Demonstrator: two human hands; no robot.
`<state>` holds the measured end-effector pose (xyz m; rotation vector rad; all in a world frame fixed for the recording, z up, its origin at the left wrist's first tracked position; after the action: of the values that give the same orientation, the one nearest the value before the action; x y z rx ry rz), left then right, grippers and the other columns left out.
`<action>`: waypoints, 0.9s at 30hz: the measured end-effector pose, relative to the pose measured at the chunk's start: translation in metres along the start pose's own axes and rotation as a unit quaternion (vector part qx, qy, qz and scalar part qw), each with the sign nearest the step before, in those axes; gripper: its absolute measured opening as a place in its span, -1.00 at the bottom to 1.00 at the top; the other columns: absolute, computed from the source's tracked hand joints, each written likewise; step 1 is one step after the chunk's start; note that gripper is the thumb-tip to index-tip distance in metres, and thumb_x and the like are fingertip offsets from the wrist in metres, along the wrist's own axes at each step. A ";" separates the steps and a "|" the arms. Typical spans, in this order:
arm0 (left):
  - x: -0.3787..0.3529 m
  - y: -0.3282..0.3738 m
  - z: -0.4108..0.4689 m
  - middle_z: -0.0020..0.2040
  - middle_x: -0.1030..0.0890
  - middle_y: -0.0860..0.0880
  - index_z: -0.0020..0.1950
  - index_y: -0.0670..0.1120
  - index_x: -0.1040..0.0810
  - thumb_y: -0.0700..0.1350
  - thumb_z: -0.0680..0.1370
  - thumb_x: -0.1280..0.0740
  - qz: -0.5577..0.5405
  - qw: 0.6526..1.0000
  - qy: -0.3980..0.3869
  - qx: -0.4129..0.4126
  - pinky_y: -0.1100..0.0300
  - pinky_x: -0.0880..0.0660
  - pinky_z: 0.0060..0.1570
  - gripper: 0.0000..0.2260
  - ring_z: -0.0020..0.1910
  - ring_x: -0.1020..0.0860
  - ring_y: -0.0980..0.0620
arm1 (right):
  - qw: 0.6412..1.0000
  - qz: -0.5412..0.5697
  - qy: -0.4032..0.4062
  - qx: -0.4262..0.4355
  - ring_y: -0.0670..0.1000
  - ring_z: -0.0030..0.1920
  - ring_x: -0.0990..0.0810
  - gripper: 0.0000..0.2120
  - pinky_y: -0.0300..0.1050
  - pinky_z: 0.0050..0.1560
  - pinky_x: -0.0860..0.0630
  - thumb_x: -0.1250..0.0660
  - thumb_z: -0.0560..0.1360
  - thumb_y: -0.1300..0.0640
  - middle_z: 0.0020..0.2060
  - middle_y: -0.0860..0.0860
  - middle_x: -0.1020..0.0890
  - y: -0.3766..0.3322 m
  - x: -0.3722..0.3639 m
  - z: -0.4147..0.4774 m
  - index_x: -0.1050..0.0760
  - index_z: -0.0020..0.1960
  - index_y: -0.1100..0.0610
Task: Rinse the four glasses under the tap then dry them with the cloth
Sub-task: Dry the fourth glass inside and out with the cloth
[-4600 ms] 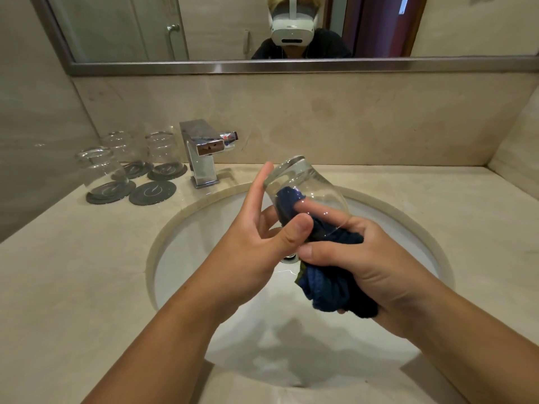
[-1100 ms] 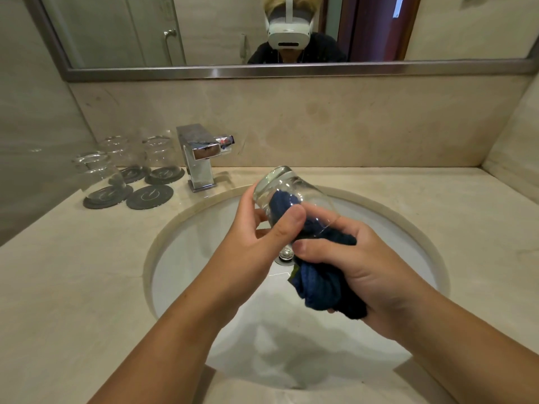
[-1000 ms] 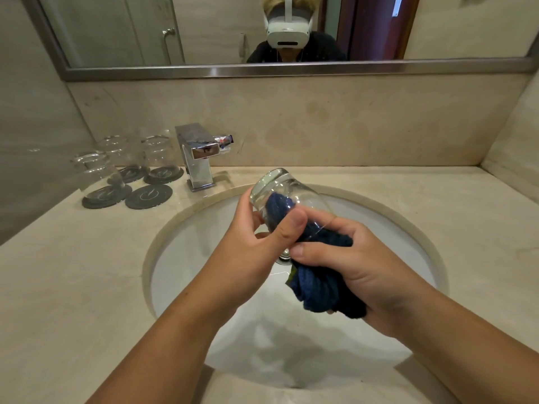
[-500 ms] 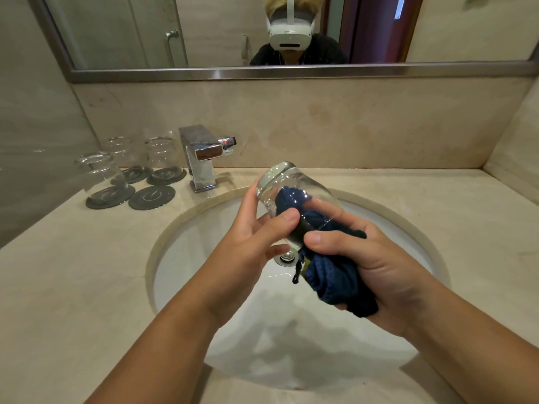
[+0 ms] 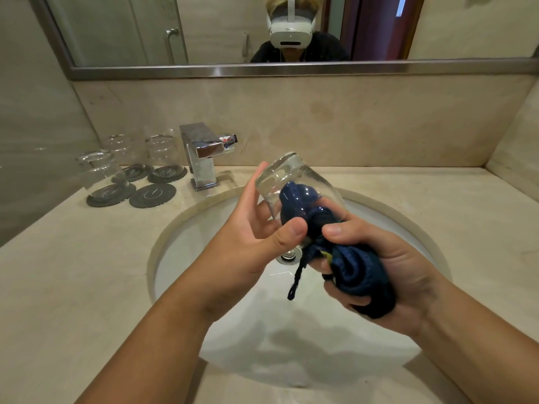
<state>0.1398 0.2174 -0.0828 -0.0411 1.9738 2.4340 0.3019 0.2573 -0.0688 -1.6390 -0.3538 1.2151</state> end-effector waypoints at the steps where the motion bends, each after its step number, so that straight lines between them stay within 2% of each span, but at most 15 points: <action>1: -0.002 0.002 -0.001 0.49 -0.59 -0.04 0.73 0.07 -0.08 -0.09 0.62 -0.46 -0.006 1.000 -0.012 0.000 -0.04 -0.45 0.52 -0.21 0.51 -0.53 -0.05 | 1.000 -0.001 -0.007 0.001 -0.06 -0.33 -0.46 -0.41 -0.29 -0.61 -0.39 -0.66 0.22 0.09 -0.13 0.02 -0.68 0.000 0.001 0.000 -0.70 0.25 -0.06; 3: -0.003 0.004 -0.003 0.43 -0.63 -0.05 0.70 0.02 -0.15 -0.16 0.61 -0.38 -0.013 1.000 -0.025 0.000 -0.04 -0.48 0.49 -0.30 0.48 -0.56 -0.07 | 1.000 -0.016 0.005 0.000 -0.05 -0.33 -0.46 -0.42 -0.28 -0.60 -0.39 -0.62 0.24 0.16 -0.13 0.02 -0.69 0.001 0.003 0.001 -0.70 0.25 -0.06; 5: -0.004 0.004 -0.003 0.37 -0.66 -0.05 0.60 0.02 -0.31 -0.09 0.58 -0.44 -0.007 1.000 -0.014 0.006 -0.11 -0.50 0.45 -0.39 0.41 -0.60 -0.08 | 0.999 -0.043 0.033 0.004 0.01 -0.27 -0.55 -0.45 -0.23 -0.43 -0.45 -0.57 0.26 0.18 -0.04 0.04 -0.73 0.003 0.006 0.002 -0.70 0.25 -0.07; 6: -0.005 0.004 -0.003 0.36 -0.67 -0.04 0.54 0.04 -0.37 0.01 0.55 -0.45 -0.004 1.000 -0.002 0.011 -0.13 -0.50 0.43 -0.42 0.39 -0.61 -0.07 | 0.997 -0.062 0.042 0.007 0.08 -0.17 -0.61 -0.41 -0.13 -0.23 -0.47 -0.61 0.24 0.16 0.05 0.07 -0.75 0.004 0.006 0.003 -0.70 0.26 -0.08; 8: -0.007 0.002 -0.002 0.32 -0.69 0.02 0.47 0.08 -0.43 0.24 0.49 -0.41 0.003 1.000 0.023 0.017 -0.12 -0.51 0.37 -0.41 0.35 -0.64 -0.01 | 0.993 -0.103 0.051 0.011 0.22 0.08 -0.60 -0.35 0.14 0.06 -0.32 -0.66 0.22 0.10 0.20 0.15 -0.72 0.006 0.005 0.003 -0.68 0.31 -0.10; 10: -0.008 -0.001 -0.001 0.28 -0.71 0.07 0.44 0.14 -0.44 0.33 0.45 -0.39 0.015 0.999 0.039 0.021 -0.14 -0.50 0.40 -0.40 0.32 -0.66 0.05 | 0.993 -0.107 0.055 0.010 0.29 0.20 -0.59 -0.44 0.27 0.16 -0.21 -0.57 0.31 0.10 0.30 0.25 -0.65 0.009 0.003 0.002 -0.67 0.30 -0.14; 13: -0.006 -0.002 -0.001 0.29 -0.71 0.04 0.40 0.15 -0.47 0.27 0.48 -0.43 0.006 0.999 0.030 0.027 -0.24 -0.48 0.43 -0.47 0.33 -0.66 0.01 | 0.997 -0.075 0.028 0.006 0.48 0.44 -0.46 -0.42 0.28 0.22 -0.13 -0.59 0.32 0.13 0.38 0.29 -0.57 0.012 0.001 0.001 -0.66 0.33 -0.14; 14: -0.005 -0.001 -0.002 0.30 -0.71 0.02 0.41 0.12 -0.48 0.23 0.51 -0.45 -0.002 0.999 0.025 0.028 -0.23 -0.50 0.42 -0.49 0.33 -0.66 -0.02 | 0.998 -0.056 0.017 0.006 0.49 0.47 -0.38 -0.38 0.26 0.21 -0.13 -0.64 0.30 0.10 0.36 0.26 -0.61 0.013 -0.001 0.001 -0.65 0.34 -0.14; 15: -0.004 0.000 -0.002 0.31 -0.70 -0.01 0.42 0.09 -0.48 0.19 0.53 -0.48 -0.009 0.999 0.023 0.028 -0.19 -0.52 0.40 -0.49 0.34 -0.65 -0.04 | 0.999 -0.036 0.008 0.007 0.46 0.45 -0.43 -0.36 0.21 0.18 -0.18 -0.67 0.28 0.06 0.32 0.19 -0.66 0.013 -0.002 0.001 -0.65 0.34 -0.14; 16: -0.003 0.001 -0.003 0.32 -0.69 -0.04 0.44 0.04 -0.47 0.15 0.54 -0.49 -0.012 0.999 0.021 0.026 -0.15 -0.53 0.38 -0.48 0.36 -0.64 -0.06 | 1.000 -0.018 0.001 0.009 0.36 0.36 -0.60 -0.36 0.12 0.12 -0.27 -0.67 0.27 0.04 0.26 0.11 -0.69 0.012 -0.003 0.001 -0.65 0.33 -0.16; 17: -0.003 0.001 -0.003 0.33 -0.68 -0.07 0.45 0.00 -0.46 0.11 0.55 -0.48 -0.010 1.000 0.017 0.018 -0.13 -0.52 0.39 -0.48 0.37 -0.63 -0.08 | 1.000 -0.004 -0.007 0.011 0.18 0.15 -0.73 -0.38 0.00 -0.01 -0.39 -0.66 0.28 0.04 0.20 0.04 -0.71 0.011 -0.003 0.001 -0.66 0.32 -0.17; 18: -0.003 0.002 -0.003 0.34 -0.66 -0.09 0.46 -0.03 -0.46 0.08 0.56 -0.46 -0.006 1.000 0.014 0.008 -0.14 -0.52 0.39 -0.49 0.39 -0.62 -0.11 | 1.000 0.005 -0.017 0.012 0.02 -0.07 -0.72 -0.42 -0.12 -0.19 -0.47 -0.64 0.30 0.05 0.11 -0.01 -0.73 0.010 -0.002 0.001 -0.66 0.30 -0.17; 20: -0.004 0.003 -0.003 0.36 -0.66 -0.09 0.49 -0.05 -0.45 0.02 0.57 -0.44 -0.005 1.000 0.004 -0.006 -0.09 -0.55 0.37 -0.50 0.39 -0.61 -0.12 | 0.999 0.026 -0.037 0.013 -0.09 -0.25 -0.61 -0.47 -0.26 -0.46 -0.49 -0.60 0.35 0.08 -0.02 -0.03 -0.73 0.008 0.000 0.001 -0.66 0.31 -0.15; 24: -0.006 0.007 -0.003 0.39 -0.63 -0.19 0.61 -0.06 -0.32 -0.11 0.59 -0.43 -0.056 0.998 -0.022 -0.023 0.08 -0.57 0.33 -0.40 0.41 -0.61 -0.11 | 0.997 0.047 -0.059 0.016 -0.09 -0.28 -0.61 -0.48 -0.28 -0.54 -0.46 -0.60 0.36 0.10 -0.03 -0.01 -0.72 0.005 0.002 0.001 -0.66 0.30 -0.14; 27: -0.005 0.004 -0.002 0.44 -0.61 -0.16 0.68 0.07 -0.21 -0.14 0.59 -0.40 -0.063 0.998 -0.010 -0.017 0.04 -0.53 0.41 -0.32 0.45 -0.58 -0.10 | 0.998 0.040 -0.048 0.025 -0.09 -0.29 -0.59 -0.49 -0.27 -0.55 -0.43 -0.59 0.35 0.10 0.00 -0.01 -0.72 0.005 0.004 0.002 -0.68 0.28 -0.14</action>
<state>0.1448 0.2151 -0.0791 -0.1366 1.8615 2.3782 0.3002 0.2595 -0.0757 -1.5680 -0.3177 1.3544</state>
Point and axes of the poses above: each hand's wrist, its own z-axis towards the middle knuckle, its own x-axis out of the back of the hand, y = z × x, the point moved 3 cm from there along z, towards the middle knuckle
